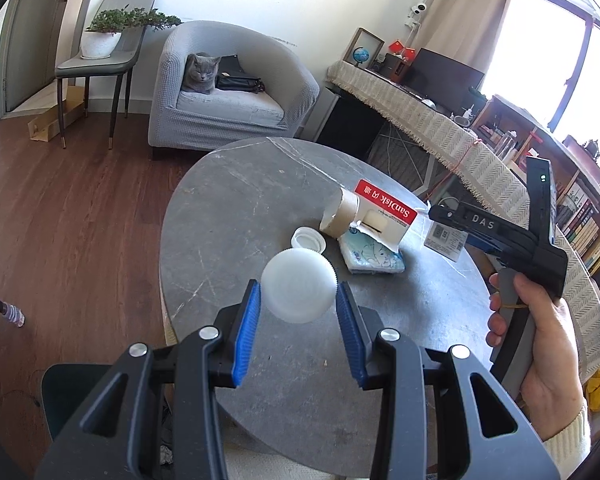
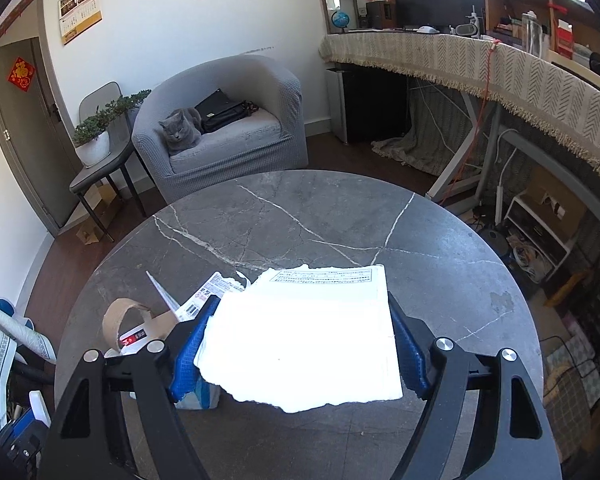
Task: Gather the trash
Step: 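Carry the ball over the bin and open the left gripper while the right gripper carries the paper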
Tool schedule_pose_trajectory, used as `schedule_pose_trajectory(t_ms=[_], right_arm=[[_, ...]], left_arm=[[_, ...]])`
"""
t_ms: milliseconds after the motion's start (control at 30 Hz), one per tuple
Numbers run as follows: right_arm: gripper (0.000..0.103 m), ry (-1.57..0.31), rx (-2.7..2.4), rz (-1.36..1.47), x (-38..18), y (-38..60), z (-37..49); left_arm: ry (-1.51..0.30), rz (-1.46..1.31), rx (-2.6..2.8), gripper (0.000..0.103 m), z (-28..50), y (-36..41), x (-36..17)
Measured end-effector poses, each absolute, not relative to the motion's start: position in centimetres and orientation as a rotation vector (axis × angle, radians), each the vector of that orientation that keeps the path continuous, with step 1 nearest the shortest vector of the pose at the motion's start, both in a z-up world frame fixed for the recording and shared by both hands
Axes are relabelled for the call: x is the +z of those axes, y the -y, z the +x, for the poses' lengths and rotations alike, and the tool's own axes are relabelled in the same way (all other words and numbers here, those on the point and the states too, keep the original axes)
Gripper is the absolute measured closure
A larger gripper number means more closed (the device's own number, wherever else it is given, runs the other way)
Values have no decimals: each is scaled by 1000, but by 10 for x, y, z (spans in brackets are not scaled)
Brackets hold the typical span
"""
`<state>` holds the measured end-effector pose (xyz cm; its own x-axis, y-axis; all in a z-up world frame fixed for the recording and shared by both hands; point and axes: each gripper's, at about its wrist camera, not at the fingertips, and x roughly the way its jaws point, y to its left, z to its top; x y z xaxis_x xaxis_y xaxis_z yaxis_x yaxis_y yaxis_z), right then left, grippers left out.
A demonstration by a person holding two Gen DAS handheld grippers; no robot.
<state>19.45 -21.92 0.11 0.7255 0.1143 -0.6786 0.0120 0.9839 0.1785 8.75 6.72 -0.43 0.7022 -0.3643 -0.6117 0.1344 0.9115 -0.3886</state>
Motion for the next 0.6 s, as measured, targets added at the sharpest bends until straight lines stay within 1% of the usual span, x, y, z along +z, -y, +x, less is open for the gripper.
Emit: schedule_pose_trajectory(t_ms=[400, 600], right_arm=[[24, -759, 259, 124, 11, 174, 148], [24, -743, 326, 94, 21, 149, 134]], left_arm=[[-745, -318, -199, 62, 48, -90, -9], [-740, -326, -159, 62, 40, -105, -11]])
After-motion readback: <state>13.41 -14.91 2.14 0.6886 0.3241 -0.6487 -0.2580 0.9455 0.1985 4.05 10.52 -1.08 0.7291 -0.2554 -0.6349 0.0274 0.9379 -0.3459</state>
